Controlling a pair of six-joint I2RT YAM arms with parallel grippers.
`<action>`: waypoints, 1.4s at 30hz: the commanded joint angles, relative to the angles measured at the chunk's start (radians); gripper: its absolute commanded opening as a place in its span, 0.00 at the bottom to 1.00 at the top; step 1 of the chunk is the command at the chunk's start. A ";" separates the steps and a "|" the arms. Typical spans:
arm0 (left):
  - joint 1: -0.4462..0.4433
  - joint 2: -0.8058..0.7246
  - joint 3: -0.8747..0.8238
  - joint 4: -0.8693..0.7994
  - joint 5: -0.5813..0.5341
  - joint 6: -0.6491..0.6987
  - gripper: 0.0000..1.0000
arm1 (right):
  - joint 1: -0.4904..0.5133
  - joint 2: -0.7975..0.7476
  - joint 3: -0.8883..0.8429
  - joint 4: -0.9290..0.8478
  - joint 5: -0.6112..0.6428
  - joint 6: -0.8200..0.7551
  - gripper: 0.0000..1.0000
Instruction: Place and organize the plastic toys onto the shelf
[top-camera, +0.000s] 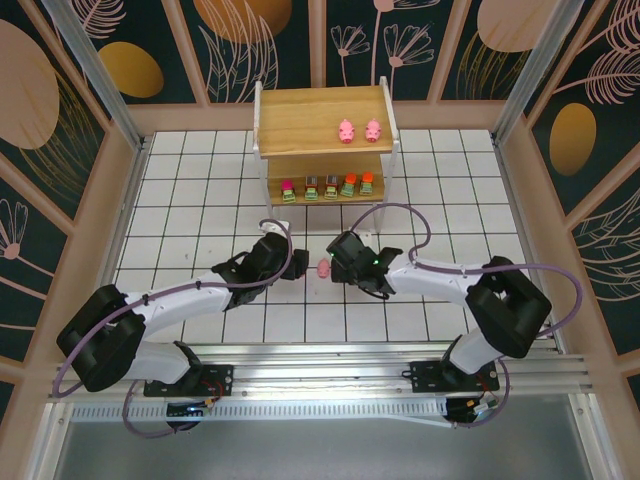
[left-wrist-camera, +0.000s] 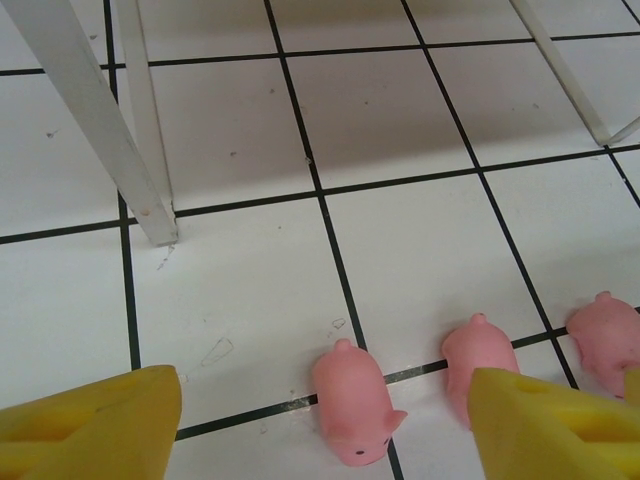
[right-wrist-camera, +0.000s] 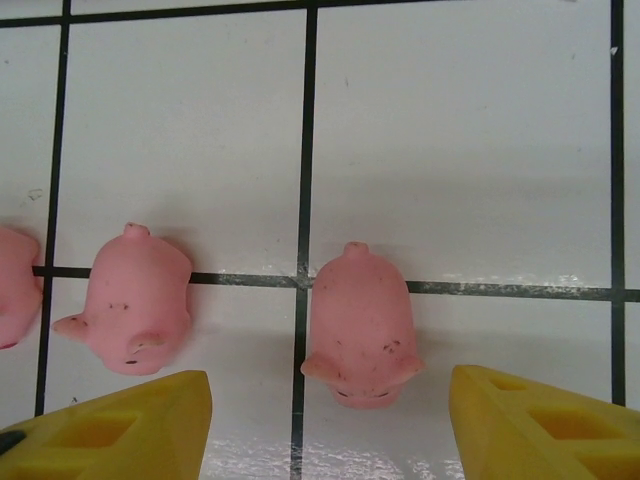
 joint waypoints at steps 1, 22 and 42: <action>-0.006 0.002 -0.012 -0.003 -0.027 0.003 0.82 | -0.009 0.027 -0.015 0.031 0.000 0.011 0.63; -0.006 -0.007 -0.023 -0.008 -0.050 0.004 0.99 | -0.031 0.090 0.005 0.036 0.007 -0.003 0.49; -0.006 -0.052 -0.042 -0.017 -0.096 -0.004 0.99 | -0.036 0.110 0.019 0.030 0.031 -0.002 0.36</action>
